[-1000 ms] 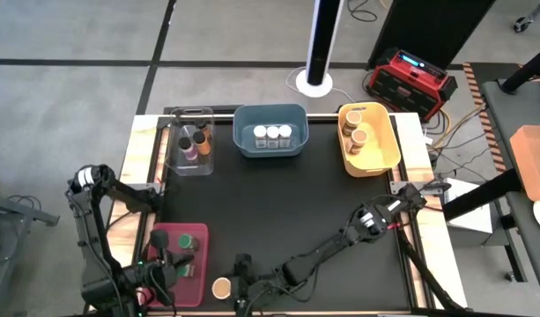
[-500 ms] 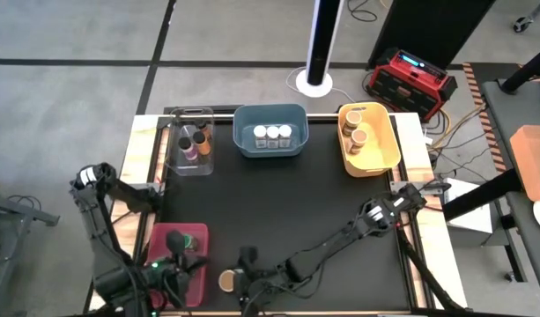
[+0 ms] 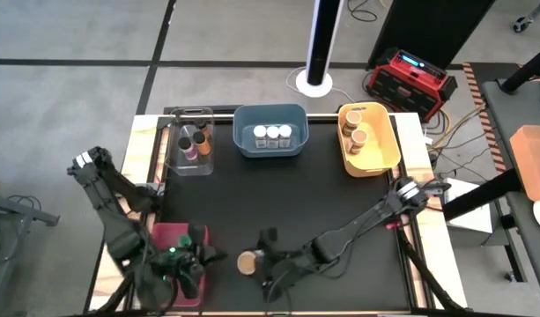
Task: Sort spices by type
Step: Put the gold seasoning bottle into the yellow bin
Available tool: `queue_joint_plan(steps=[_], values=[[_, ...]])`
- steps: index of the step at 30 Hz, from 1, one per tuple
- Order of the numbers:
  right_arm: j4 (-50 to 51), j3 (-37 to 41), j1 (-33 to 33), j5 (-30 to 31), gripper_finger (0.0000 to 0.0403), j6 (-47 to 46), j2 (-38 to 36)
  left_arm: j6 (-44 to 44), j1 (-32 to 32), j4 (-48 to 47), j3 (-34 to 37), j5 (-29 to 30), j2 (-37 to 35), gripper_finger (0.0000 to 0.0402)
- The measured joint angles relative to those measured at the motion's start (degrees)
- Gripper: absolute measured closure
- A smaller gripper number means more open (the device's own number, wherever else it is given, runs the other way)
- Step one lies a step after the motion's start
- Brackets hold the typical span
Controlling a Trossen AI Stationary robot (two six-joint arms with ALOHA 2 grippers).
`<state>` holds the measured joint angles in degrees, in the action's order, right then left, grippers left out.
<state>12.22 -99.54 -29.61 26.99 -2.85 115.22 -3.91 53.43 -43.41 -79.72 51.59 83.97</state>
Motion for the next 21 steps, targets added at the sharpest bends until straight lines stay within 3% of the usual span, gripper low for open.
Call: queue_joint_plan(steps=[4, 9, 13, 21], values=[[-9.0, 12.8, 1.4, 0.6, 0.0134, 1.3, -9.0, 7.5, -4.2, 11.6, 6.5, -3.6, -3.9, 0.0402], [-12.1, 25.3, 4.3, 8.3, 0.0134, -0.9, -21.6, 16.1, -9.0, 23.7, 14.6, -6.7, -9.1, 0.0402], [-11.7, 33.3, 7.0, 18.9, 0.0134, -5.5, -31.0, 18.1, -12.9, 29.2, 19.2, -11.9, -12.3, 0.0402], [-10.7, 50.7, 8.8, 41.7, 0.0134, -22.6, -50.4, 17.9, -16.1, 30.3, 21.0, -10.3, -14.7, 0.0402]])
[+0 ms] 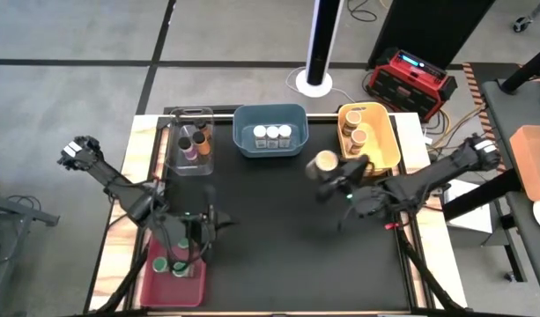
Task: Sort spices by type
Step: Put the gold seasoning bottle into the yellow bin
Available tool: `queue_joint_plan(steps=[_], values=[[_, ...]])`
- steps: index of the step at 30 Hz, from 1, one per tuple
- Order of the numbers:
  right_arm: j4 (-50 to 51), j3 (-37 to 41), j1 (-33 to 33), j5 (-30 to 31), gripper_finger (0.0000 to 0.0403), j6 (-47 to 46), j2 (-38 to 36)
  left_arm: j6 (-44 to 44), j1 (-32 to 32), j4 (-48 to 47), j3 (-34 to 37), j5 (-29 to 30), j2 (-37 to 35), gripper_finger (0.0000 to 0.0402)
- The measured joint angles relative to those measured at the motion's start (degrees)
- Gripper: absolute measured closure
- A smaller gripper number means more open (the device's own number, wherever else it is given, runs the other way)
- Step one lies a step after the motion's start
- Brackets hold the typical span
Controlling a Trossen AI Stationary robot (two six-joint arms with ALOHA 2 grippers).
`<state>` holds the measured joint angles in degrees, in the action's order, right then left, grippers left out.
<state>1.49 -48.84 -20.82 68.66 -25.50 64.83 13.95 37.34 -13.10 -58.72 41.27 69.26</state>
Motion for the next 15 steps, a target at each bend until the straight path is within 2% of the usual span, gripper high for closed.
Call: queue_joint_plan(steps=[3, 6, 12, 15], values=[[0.8, 6.3, -0.1, 6.8, 0.0134, -7.1, -6.3, 0.0, 0.0, -0.8, -0.4, 1.9, 0.0, 0.0402], [4.7, 10.9, 0.8, 8.4, 0.0134, -14.1, -11.9, 0.0, 0.0, -1.0, -0.4, 3.9, -0.3, 0.0402], [8.6, 13.1, 1.8, 10.0, 0.0134, -13.2, -21.2, 0.3, -0.4, -1.2, -0.4, 5.4, -0.8, 0.0402], [9.4, 13.1, 2.6, 6.4, 0.0134, -7.1, -26.0, 0.5, -0.9, -1.2, -0.5, 6.3, -0.9, 0.0402]])
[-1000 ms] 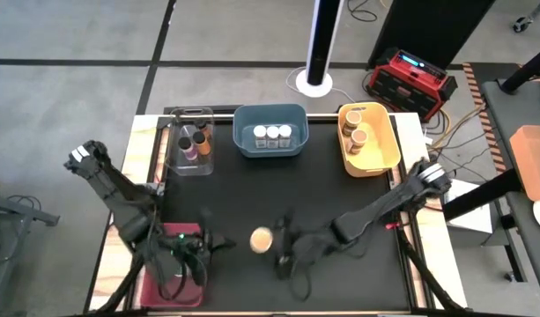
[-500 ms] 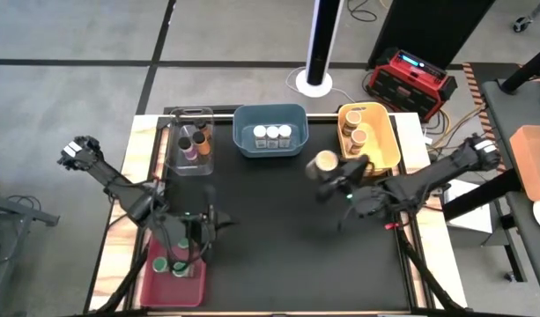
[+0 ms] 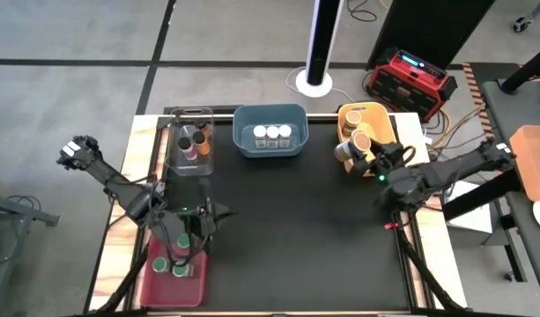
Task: Sort spices by type
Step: Put the gold seasoning bottle into the yellow bin
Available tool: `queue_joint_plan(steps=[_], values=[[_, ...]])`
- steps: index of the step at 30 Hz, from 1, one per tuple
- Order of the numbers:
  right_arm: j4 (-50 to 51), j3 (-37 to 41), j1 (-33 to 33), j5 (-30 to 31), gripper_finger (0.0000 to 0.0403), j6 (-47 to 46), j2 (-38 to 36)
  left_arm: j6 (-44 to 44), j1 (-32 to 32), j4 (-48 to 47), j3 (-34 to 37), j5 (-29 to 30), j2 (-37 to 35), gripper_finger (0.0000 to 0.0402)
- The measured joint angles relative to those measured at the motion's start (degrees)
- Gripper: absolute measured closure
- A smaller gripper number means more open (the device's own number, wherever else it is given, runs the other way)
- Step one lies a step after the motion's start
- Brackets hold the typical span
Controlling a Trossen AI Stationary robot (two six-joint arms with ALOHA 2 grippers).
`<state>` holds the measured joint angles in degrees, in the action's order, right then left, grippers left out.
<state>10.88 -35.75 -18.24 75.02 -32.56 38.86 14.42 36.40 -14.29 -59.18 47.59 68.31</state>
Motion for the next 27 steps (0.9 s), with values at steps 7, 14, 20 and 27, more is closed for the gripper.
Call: queue_joint_plan(steps=[7, 14, 20, 27], values=[[0.0, -1.2, 4.6, -9.8, 0.0134, 13.5, -6.2, 2.5, -4.5, 1.4, 0.0, 0.4, -0.1, 0.0402], [12.4, -6.5, 13.1, -19.0, 0.0134, 14.1, -6.4, 5.7, -10.7, 3.3, 0.0, -2.1, -0.1, 0.0402], [14.2, -9.9, 24.1, -42.9, 0.0134, 17.9, -3.9, 5.9, -15.1, 4.6, 0.0, -7.0, -0.1, 0.0402], [11.5, -10.2, 37.0, -62.7, 0.0134, 24.0, -2.3, 5.9, -15.9, 5.4, 0.0, -7.2, -0.1, 0.0402]])
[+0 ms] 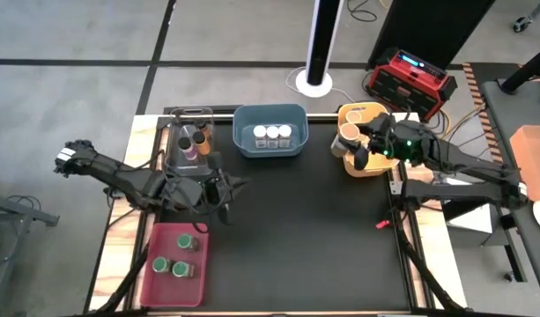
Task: Sort spices by type
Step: Put the gold seasoning bottle into the yellow bin
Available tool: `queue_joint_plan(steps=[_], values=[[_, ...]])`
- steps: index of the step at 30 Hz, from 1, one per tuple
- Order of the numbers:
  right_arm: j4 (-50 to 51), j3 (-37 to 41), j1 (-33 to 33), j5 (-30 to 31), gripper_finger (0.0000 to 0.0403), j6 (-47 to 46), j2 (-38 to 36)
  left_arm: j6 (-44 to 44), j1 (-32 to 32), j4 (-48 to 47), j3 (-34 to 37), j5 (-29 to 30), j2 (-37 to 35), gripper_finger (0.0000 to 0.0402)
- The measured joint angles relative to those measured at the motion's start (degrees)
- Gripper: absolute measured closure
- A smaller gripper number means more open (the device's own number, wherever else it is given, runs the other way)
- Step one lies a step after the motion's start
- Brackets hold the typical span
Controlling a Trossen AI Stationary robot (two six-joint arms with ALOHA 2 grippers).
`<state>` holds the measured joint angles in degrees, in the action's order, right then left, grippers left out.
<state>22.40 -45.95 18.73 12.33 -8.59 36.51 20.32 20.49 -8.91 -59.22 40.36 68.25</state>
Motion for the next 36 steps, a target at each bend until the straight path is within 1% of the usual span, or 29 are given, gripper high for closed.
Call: queue_joint_plan(steps=[2, 3, 4, 5, 7, 10, 11, 12, 14, 16, 19, 21, 25, 27, 30, 33, 36], values=[[-1.9, 0.0, 3.4, -7.7, 0.0134, 2.1, 0.0, 0.0, 0.0, 0.0, 0.0, 0.0, 0.0, 0.0402], [-2.4, -0.1, 5.0, -9.3, 0.0134, 2.0, -0.1, 0.0, 0.0, 0.1, 0.0, 0.0, 0.0, 0.0402], [-2.5, -0.2, 6.5, -9.3, 0.0134, 1.1, -0.2, 0.0, 0.0, 0.1, 0.0, 0.0, 0.0, 0.0402], [-2.4, -0.2, 8.0, -8.6, 0.0134, 0.0, -0.4, 0.0, 0.0, 0.1, 0.0, 0.0, 0.0, 0.0402], [-1.4, 0.1, 10.4, -3.4, 0.0134, -4.5, -0.9, 0.0, 0.0, 0.2, 0.0, 0.0, 0.0, 0.0402], [6.1, 0.1, 11.5, 8.0, 0.0134, -10.9, -1.1, -0.1, 0.0, 0.1, 0.0, 0.0, 0.0, 0.0402], [9.3, 0.2, 11.4, 10.7, 0.0134, -13.3, -1.0, -0.1, 0.0, 0.2, 0.0, 0.0, 0.0, 0.0402], [12.0, 0.2, 11.3, 11.7, 0.0134, -15.3, -1.0, -0.1, 0.0, 0.2, 0.0, 0.0, 0.0, 0.0402], [15.4, 0.3, 10.9, 11.1, 0.0134, -17.5, -1.0, 0.0, 0.0, 0.1, 0.0, 0.0, 0.0, 0.0402], [17.1, 0.3, 10.2, 9.7, 0.0134, -17.5, -1.3, 0.3, 0.0, 0.1, 0.0, 0.0, 0.0, 0.0402], [20.0, 0.7, 9.2, 10.0, 0.0134, -17.4, -2.5, 0.4, 0.0, -0.1, 0.0, 0.0, 0.0, 0.0402], [21.6, 0.8, 8.8, 11.6, 0.0134, -17.4, -3.8, 0.4, 0.0, -0.3, 0.0, 0.0, 0.0, 0.0402], [26.1, 1.2, 8.5, 16.7, 0.0134, -18.7, -8.5, 0.6, 0.0, -1.5, 0.0, 0.0, 0.0, 0.0402], [25.5, 2.1, 8.5, 17.8, 0.0134, -19.6, -11.4, 0.6, 0.0, -1.5, 0.0, 0.0, 0.0, 0.0402], [25.2, 5.2, 8.5, 17.7, 0.0134, -20.8, -14.2, 1.6, 0.0, -1.4, 0.0, 0.1, 0.0, 0.0402], [21.1, 9.6, 8.5, 18.3, 0.0134, -21.3, -14.8, 2.2, -0.1, -0.6, 0.0, 0.1, 0.0, 0.0402], [17.0, 13.5, 8.5, 17.4, 0.0134, -21.3, -14.6, 2.3, -0.2, -0.3, 0.0, 0.2, 0.0, 0.0402]])
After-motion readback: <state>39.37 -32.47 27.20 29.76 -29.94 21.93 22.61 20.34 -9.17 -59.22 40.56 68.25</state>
